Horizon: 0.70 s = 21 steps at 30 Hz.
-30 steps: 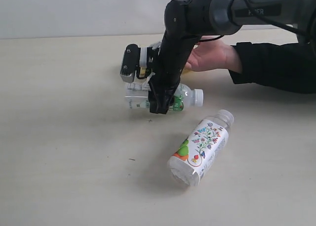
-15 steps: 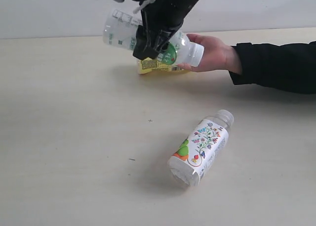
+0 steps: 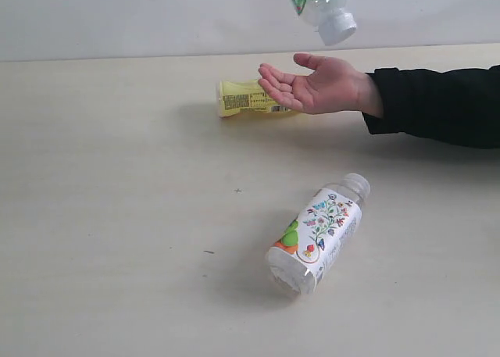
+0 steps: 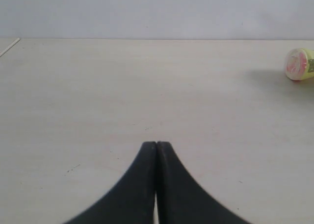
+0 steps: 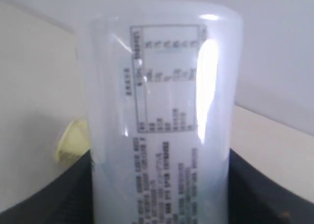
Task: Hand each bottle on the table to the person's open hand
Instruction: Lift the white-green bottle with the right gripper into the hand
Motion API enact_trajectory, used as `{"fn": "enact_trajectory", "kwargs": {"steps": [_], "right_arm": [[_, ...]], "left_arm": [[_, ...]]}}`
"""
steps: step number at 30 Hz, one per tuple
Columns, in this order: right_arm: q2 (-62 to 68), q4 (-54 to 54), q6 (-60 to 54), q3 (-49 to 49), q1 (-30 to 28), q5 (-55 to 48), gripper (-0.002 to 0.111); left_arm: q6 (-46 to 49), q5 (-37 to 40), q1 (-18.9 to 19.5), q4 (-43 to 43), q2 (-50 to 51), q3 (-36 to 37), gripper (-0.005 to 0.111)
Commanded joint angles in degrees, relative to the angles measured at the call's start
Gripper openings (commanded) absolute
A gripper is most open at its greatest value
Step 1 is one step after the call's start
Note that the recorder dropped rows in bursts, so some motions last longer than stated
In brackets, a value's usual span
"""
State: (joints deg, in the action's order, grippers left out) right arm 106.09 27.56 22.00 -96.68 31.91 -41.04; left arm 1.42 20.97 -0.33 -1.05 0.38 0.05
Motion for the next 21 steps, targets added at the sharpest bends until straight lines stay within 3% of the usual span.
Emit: {"fn": "enact_trajectory", "kwargs": {"steps": [1,12,21], "right_arm": [[-0.6,6.6,15.8,-0.4,-2.5,0.5,0.0],[4.9,-6.7,8.0,-0.4,-5.9,-2.1,0.0],[11.4,-9.0,4.9,-0.4,-6.0,-1.0,0.0]], "left_arm": [[-0.2,-0.5,-0.4,0.1,-0.4,0.0,0.0],[-0.2,-0.5,-0.4,0.1,-0.4,0.0,0.0],[-0.2,-0.5,-0.4,0.1,-0.4,0.0,0.0]]}}
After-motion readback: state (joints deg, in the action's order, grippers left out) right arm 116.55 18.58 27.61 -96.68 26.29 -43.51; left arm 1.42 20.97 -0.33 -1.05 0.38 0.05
